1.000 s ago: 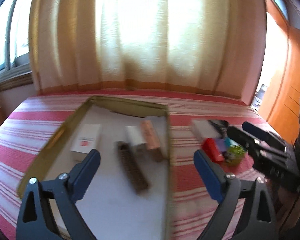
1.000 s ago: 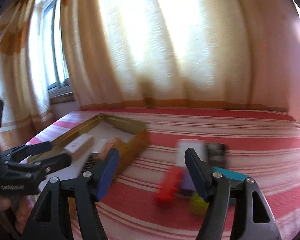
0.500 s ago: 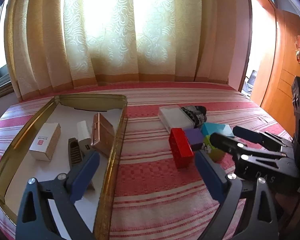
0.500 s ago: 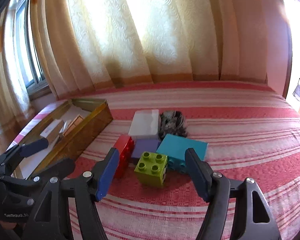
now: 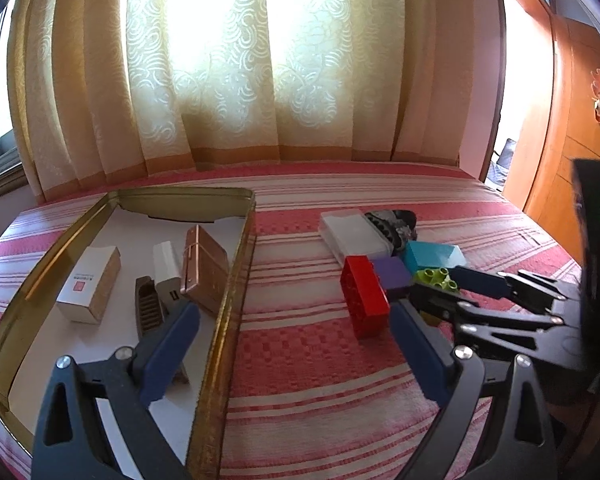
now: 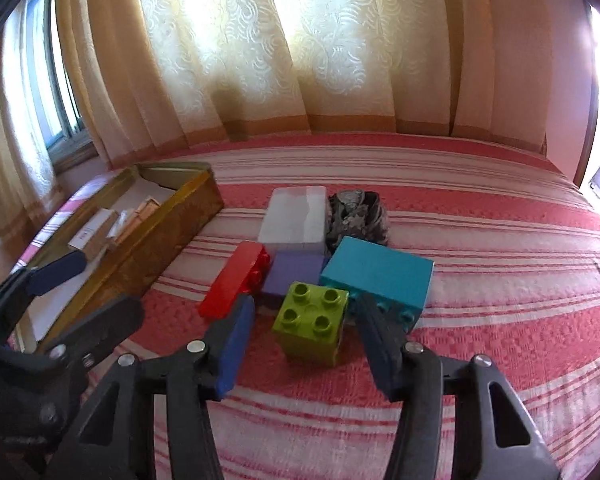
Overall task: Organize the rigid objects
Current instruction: 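Grasp the green block with the right tool while the left tool grasps the red brick, then carry the green block and red brick with both tools toward the tin tray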
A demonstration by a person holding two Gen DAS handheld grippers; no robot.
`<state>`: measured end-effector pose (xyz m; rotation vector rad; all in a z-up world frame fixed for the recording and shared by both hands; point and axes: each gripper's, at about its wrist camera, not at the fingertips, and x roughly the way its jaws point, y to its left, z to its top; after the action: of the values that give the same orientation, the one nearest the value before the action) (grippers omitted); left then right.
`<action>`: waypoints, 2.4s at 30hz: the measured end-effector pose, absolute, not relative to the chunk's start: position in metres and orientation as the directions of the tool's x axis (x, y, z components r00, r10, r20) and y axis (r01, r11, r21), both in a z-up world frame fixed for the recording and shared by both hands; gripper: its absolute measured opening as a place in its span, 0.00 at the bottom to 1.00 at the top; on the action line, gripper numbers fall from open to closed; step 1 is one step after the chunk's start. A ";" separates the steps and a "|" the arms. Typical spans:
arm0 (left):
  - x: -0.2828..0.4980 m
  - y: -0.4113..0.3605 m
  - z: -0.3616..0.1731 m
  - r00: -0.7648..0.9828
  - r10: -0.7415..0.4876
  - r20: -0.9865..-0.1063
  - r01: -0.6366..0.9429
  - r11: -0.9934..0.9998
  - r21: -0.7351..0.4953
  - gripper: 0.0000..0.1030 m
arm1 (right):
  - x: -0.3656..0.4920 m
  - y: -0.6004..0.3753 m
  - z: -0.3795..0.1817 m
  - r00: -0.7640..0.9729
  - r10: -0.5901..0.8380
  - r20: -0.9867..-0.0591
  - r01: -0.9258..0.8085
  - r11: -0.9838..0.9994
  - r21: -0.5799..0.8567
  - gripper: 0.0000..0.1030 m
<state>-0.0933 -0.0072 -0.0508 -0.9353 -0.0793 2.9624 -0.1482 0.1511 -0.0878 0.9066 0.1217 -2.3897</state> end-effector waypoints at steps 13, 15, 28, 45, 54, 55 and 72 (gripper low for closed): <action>-0.099 0.007 -0.052 -0.808 0.072 -0.584 -0.054 -0.997 -0.048 0.96 | -0.167 0.154 -0.100 -0.506 -0.522 -0.687 0.553 -0.807 0.205 0.33; -0.100 0.008 -0.052 -0.808 0.075 -0.584 -0.056 -0.997 -0.051 0.95 | -0.159 0.157 -0.093 -0.542 -0.525 -0.656 0.559 -0.808 0.185 0.33; -0.129 0.044 -0.067 -0.742 0.135 -0.657 -0.157 -0.987 -0.027 0.62 | -0.165 0.184 -0.071 -0.734 -0.445 -0.513 0.464 -0.880 0.102 0.33; -0.164 0.042 -0.083 -0.632 0.193 -0.750 -0.154 -0.980 -0.122 0.26 | -0.168 0.183 -0.067 -0.749 -0.451 -0.485 0.471 -0.878 0.089 0.33; -0.153 0.043 -0.073 -0.687 0.172 -0.706 -0.150 -0.984 -0.093 0.20 | -0.162 0.188 -0.062 -0.763 -0.465 -0.449 0.476 -0.874 0.097 0.33; -0.151 0.043 -0.071 -0.698 0.166 -0.697 -0.146 -0.985 -0.088 0.20 | -0.161 0.189 -0.061 -0.766 -0.467 -0.441 0.477 -0.874 0.097 0.33; -0.120 0.035 -0.048 -0.845 0.084 -0.528 -0.074 -0.996 -0.040 0.20 | -0.131 0.196 -0.051 -0.831 -0.473 -0.292 0.481 -0.875 0.047 0.33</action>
<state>-0.1198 0.0354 -0.0478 -0.8427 -0.0274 2.9405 -0.1312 0.1956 -0.0507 0.4056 0.0384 -2.6063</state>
